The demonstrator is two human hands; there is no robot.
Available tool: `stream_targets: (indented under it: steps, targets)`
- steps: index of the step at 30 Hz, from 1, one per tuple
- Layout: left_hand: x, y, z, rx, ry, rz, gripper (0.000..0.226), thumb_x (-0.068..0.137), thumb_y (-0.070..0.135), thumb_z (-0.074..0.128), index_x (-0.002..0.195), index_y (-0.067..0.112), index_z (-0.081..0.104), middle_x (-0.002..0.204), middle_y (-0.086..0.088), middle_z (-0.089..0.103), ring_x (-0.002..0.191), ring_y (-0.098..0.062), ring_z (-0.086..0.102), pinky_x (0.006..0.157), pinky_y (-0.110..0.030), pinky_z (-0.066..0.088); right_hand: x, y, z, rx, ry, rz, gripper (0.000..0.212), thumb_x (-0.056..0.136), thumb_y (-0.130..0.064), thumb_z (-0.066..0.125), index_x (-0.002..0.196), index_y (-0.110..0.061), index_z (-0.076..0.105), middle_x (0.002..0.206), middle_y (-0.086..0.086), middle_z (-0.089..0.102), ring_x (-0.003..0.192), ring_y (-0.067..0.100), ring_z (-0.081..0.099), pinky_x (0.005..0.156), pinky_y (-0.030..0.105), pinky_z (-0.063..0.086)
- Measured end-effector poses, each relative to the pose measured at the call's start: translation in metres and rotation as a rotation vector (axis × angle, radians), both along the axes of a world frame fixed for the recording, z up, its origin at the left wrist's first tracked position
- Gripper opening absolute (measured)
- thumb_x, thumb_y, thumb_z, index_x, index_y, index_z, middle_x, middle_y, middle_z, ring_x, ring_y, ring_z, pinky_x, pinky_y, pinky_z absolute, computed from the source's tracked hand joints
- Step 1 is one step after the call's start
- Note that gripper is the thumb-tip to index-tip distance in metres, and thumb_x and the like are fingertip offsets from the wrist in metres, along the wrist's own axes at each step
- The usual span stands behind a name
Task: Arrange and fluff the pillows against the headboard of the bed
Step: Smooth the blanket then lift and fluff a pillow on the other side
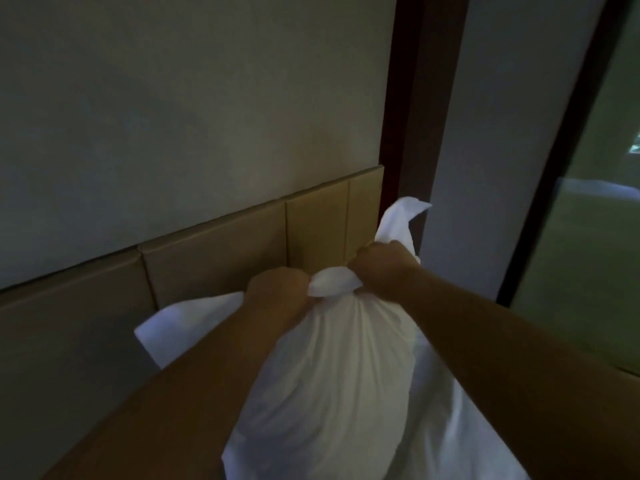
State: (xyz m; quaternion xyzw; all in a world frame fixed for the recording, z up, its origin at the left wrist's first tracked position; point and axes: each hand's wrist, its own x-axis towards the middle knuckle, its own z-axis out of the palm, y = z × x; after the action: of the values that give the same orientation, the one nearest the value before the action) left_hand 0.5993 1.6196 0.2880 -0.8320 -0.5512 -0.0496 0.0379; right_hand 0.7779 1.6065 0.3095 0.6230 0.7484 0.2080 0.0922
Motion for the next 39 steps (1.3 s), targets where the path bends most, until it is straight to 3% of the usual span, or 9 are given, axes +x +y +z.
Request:
stream_targets:
  steps: [4, 9, 16, 23, 26, 29, 32, 35, 39]
  targets:
    - [0.060, 0.077, 0.033, -0.258, -0.177, 0.099, 0.048, 0.101, 0.026, 0.048, 0.135, -0.008, 0.048, 0.139, -0.018, 0.050, 0.129, -0.029, 0.047, 0.105, -0.034, 0.033, 0.050, 0.048, 0.041, 0.013, -0.009, -0.009, 0.042, 0.090, -0.047, 0.055, 0.125, -0.023, 0.053, 0.126, 0.002, 0.057, 0.116, 0.023, 0.056, 0.091, 0.038, 0.043]
    - [0.135, 0.135, 0.041, -0.288, -0.228, 0.088, 0.053, 0.087, 0.051, 0.060, 0.123, 0.013, 0.064, 0.124, -0.011, 0.064, 0.109, -0.029, 0.061, 0.088, -0.034, 0.045, 0.123, 0.105, 0.048, 0.006, 0.011, -0.035, 0.044, 0.090, -0.047, 0.057, 0.125, -0.022, 0.052, 0.125, 0.003, 0.055, 0.115, 0.022, 0.056, 0.092, 0.037, 0.044]
    - [0.224, 0.217, -0.020, -0.436, -0.094, 0.115, 0.048, 0.094, 0.033, 0.057, 0.136, 0.010, 0.054, 0.140, -0.013, 0.053, 0.127, -0.031, 0.051, 0.103, -0.039, 0.039, 0.202, 0.185, -0.021, -0.016, 0.051, -0.107, 0.042, 0.090, -0.034, 0.060, 0.128, -0.018, 0.049, 0.125, 0.004, 0.055, 0.114, 0.023, 0.055, 0.095, 0.037, 0.042]
    - [0.247, 0.260, -0.068, -0.050, -0.131, -0.006, 0.033, 0.096, 0.028, 0.053, 0.125, 0.014, 0.058, 0.129, -0.011, 0.059, 0.119, -0.029, 0.055, 0.100, -0.039, 0.045, 0.207, 0.228, -0.089, 0.159, 0.314, -0.088, 0.067, 0.086, -0.031, 0.063, 0.142, -0.031, 0.027, 0.140, 0.012, 0.033, 0.128, 0.031, 0.036, 0.099, 0.042, 0.042]
    - [0.253, 0.271, -0.057, 0.042, -0.224, -0.060, 0.029, 0.097, 0.027, 0.051, 0.120, 0.013, 0.061, 0.119, -0.009, 0.063, 0.111, -0.028, 0.060, 0.093, -0.039, 0.049, 0.194, 0.248, -0.079, 0.263, 0.406, 0.017, 0.049, 0.088, -0.031, 0.059, 0.134, -0.029, 0.040, 0.135, 0.010, 0.039, 0.122, 0.028, 0.040, 0.095, 0.039, 0.043]
    - [0.251, 0.277, -0.053, 0.170, -0.194, -0.089, 0.031, 0.098, 0.026, 0.050, 0.126, 0.015, 0.056, 0.121, -0.007, 0.061, 0.109, -0.025, 0.060, 0.092, -0.034, 0.048, 0.184, 0.265, -0.064, 0.134, 0.490, -0.104, 0.033, 0.095, -0.026, 0.050, 0.127, -0.020, 0.045, 0.126, 0.007, 0.055, 0.115, 0.027, 0.054, 0.090, 0.038, 0.044]
    - [0.238, 0.283, -0.046, 0.204, -0.113, -0.085, 0.041, 0.098, 0.027, 0.052, 0.135, 0.013, 0.043, 0.128, -0.009, 0.057, 0.114, -0.024, 0.057, 0.094, -0.033, 0.044, 0.177, 0.277, -0.064, 0.068, 0.594, -0.190, 0.030, 0.098, -0.023, 0.047, 0.126, -0.016, 0.040, 0.122, 0.009, 0.059, 0.111, 0.027, 0.059, 0.086, 0.039, 0.047]
    - [0.222, 0.283, -0.031, 0.222, -0.079, -0.111, 0.044, 0.097, 0.025, 0.053, 0.134, 0.008, 0.037, 0.115, -0.011, 0.062, 0.098, -0.024, 0.065, 0.085, -0.033, 0.053, 0.166, 0.290, -0.064, 0.125, 0.726, -0.164, 0.031, 0.098, -0.020, 0.048, 0.127, -0.014, 0.039, 0.120, 0.011, 0.060, 0.110, 0.028, 0.060, 0.086, 0.038, 0.048]
    - [0.210, 0.281, -0.022, 0.434, -0.130, 0.058, 0.032, 0.096, 0.017, 0.051, 0.127, 0.013, 0.045, 0.113, -0.009, 0.062, 0.101, -0.026, 0.062, 0.081, -0.034, 0.046, 0.161, 0.313, -0.076, 0.117, 0.799, -0.074, 0.036, 0.096, -0.018, 0.044, 0.132, -0.013, 0.036, 0.125, 0.013, 0.052, 0.116, 0.032, 0.054, 0.092, 0.042, 0.045]
